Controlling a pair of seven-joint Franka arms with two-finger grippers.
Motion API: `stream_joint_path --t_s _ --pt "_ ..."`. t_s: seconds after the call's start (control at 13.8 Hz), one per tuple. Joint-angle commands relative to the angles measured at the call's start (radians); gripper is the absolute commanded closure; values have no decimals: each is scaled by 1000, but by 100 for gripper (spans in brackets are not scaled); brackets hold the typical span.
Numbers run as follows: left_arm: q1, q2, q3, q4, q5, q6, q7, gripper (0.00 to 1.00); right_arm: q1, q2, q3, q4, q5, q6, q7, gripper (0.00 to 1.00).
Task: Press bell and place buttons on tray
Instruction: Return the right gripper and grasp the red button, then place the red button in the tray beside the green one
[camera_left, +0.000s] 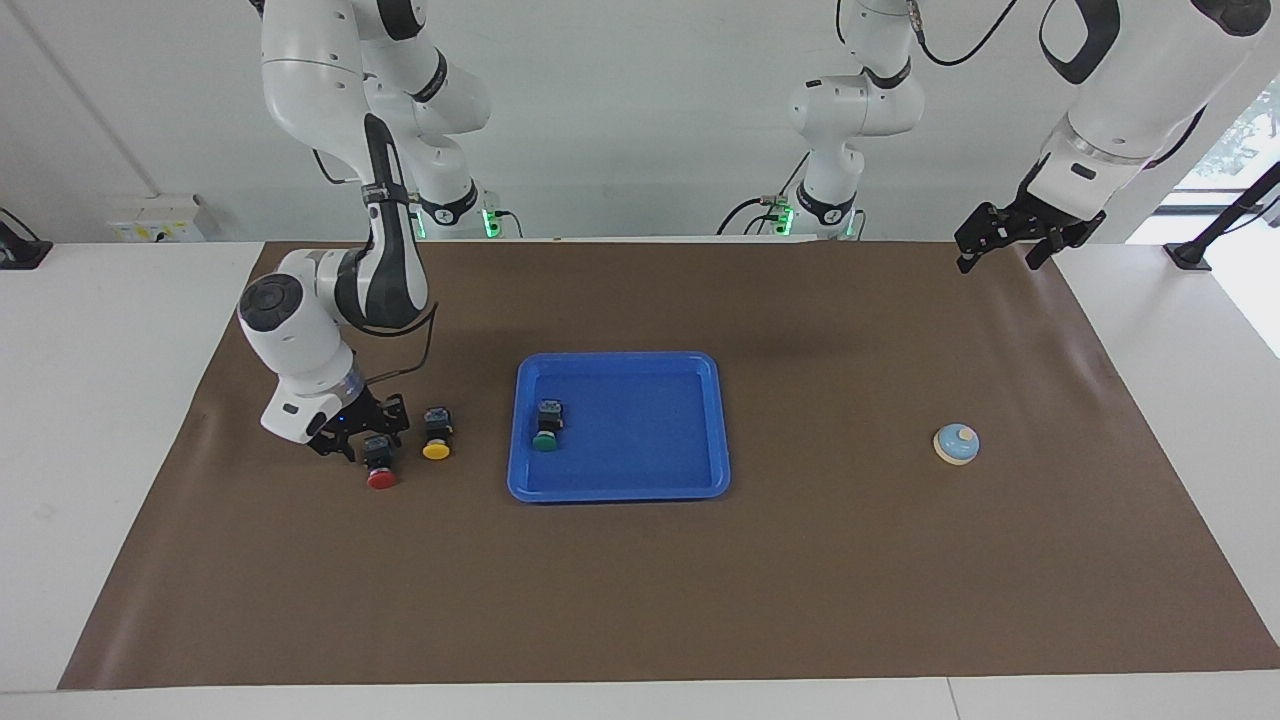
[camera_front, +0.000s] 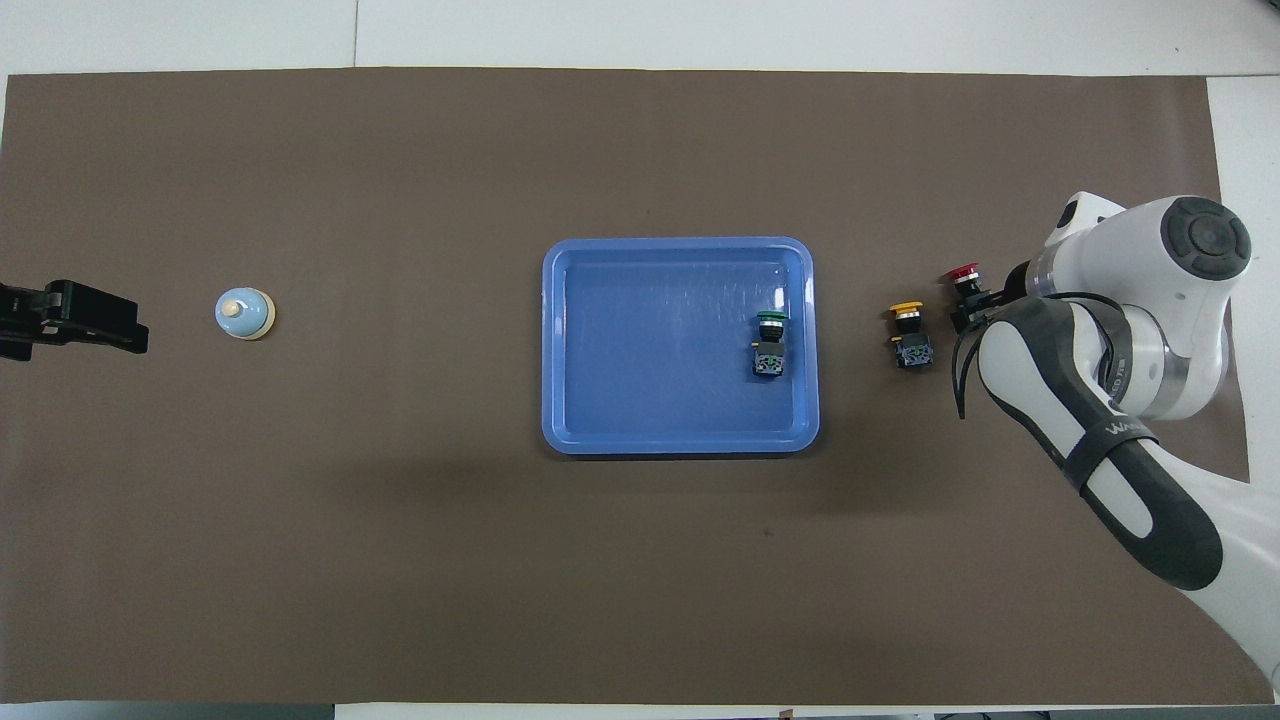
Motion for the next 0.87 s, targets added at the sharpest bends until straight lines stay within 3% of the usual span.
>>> stream_joint_path --t_s 0.0,0.15,0.29,0.51,0.8 --pt "3 -12 0 -11 1 -10 -8 0 0 -1 10 -9 8 17 43 100" --pt "3 -12 0 -11 1 -10 -8 0 -1 0 11 25 8 -5 45 100" --pt "3 -12 0 -11 1 -10 -8 0 8 -4 19 98 13 -102 113 100" --pt "3 -12 0 -11 1 -10 -8 0 129 -1 22 214 14 -241 398 100" --pt "3 -12 0 -11 1 -10 -8 0 323 3 22 240 18 -243 751 100"
